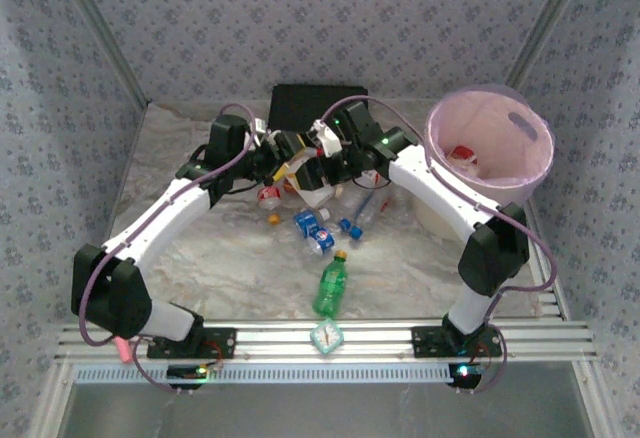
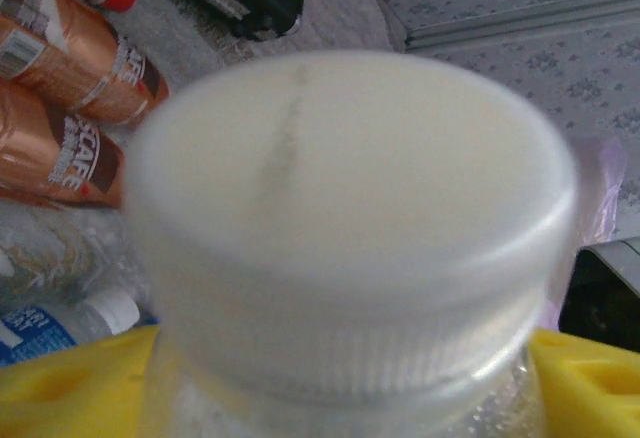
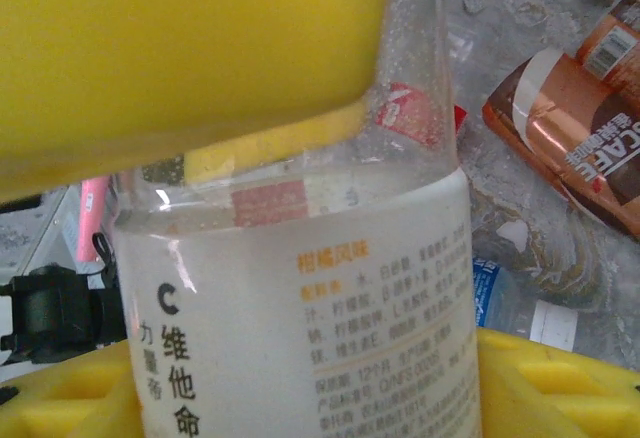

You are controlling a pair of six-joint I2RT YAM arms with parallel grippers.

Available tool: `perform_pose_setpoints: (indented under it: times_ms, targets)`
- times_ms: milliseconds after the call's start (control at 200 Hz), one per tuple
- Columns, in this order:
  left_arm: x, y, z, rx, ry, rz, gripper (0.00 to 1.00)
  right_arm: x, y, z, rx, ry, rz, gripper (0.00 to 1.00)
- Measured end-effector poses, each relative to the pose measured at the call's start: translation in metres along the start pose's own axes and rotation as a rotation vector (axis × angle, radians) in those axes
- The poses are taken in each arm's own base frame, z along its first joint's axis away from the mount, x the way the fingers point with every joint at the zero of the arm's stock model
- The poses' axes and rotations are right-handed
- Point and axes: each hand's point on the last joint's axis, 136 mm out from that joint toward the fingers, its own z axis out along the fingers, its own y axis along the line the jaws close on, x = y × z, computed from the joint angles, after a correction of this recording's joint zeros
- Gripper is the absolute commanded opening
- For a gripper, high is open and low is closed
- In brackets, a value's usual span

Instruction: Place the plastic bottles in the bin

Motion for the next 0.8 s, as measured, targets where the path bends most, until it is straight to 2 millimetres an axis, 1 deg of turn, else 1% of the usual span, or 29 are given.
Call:
perform_pose_setpoints:
  times_ms: [40,145,210,245,290,345,420,425,450,465,505,580,640,695,730,760,800]
  targets:
    - [-0.001,-0.001,-0.001,0.002,-0.005,0.007,1.0,-0.001,-0.003,-0.002,0.009,-0.005,0.003,0.54]
    - [-0.003,-0.003,-0.006,-0.001,-0.026,0.055,1.0,-0.004,-0.015,-0.013,0.058,-0.023,0.02,0.49]
    - [-0.005,-0.006,-0.013,-0.004,-0.051,0.09,1.0,-0.005,-0.025,-0.03,0.11,-0.036,0.035,0.48]
    - [-0.006,-0.008,-0.017,-0.005,-0.065,0.107,1.0,-0.008,-0.031,-0.044,0.149,-0.052,0.045,0.46]
    - [-0.007,-0.01,-0.023,-0.005,-0.086,0.129,0.99,-0.014,-0.038,-0.066,0.206,-0.084,0.057,0.42]
    - [-0.008,-0.012,-0.028,-0.006,-0.106,0.151,0.95,-0.021,-0.044,-0.096,0.276,-0.131,0.064,0.39]
    - [-0.006,-0.009,-0.032,-0.021,-0.118,0.174,0.93,-0.03,-0.051,-0.146,0.376,-0.219,0.07,0.38]
    - [-0.006,-0.009,-0.033,-0.022,-0.118,0.175,0.93,-0.031,-0.051,-0.152,0.388,-0.229,0.07,0.38]
    - [-0.005,-0.007,-0.033,-0.032,-0.118,0.178,0.93,-0.032,-0.054,-0.167,0.417,-0.256,0.072,0.39]
    - [-0.004,-0.006,-0.032,-0.037,-0.115,0.182,0.93,-0.033,-0.055,-0.18,0.444,-0.281,0.077,0.39]
    - [0.0,-0.002,-0.032,-0.058,-0.105,0.194,0.93,-0.032,-0.061,-0.208,0.503,-0.33,0.088,0.39]
    - [0.006,0.008,-0.031,-0.099,-0.085,0.211,0.92,-0.025,-0.075,-0.256,0.614,-0.405,0.132,0.38]
    - [0.011,0.013,-0.032,-0.124,-0.068,0.224,0.91,-0.014,-0.089,-0.288,0.698,-0.449,0.183,0.34]
    - [0.013,0.016,-0.034,-0.138,-0.063,0.232,0.91,-0.003,-0.102,-0.309,0.759,-0.474,0.234,0.3]
    - [0.014,0.017,-0.036,-0.143,-0.062,0.237,0.9,0.006,-0.114,-0.321,0.798,-0.487,0.274,0.25]
    - [0.015,0.017,-0.037,-0.144,-0.063,0.243,0.9,0.013,-0.122,-0.328,0.822,-0.488,0.305,0.21]
    - [0.015,0.018,-0.039,-0.147,-0.067,0.248,0.89,0.023,-0.135,-0.335,0.856,-0.481,0.352,0.17]
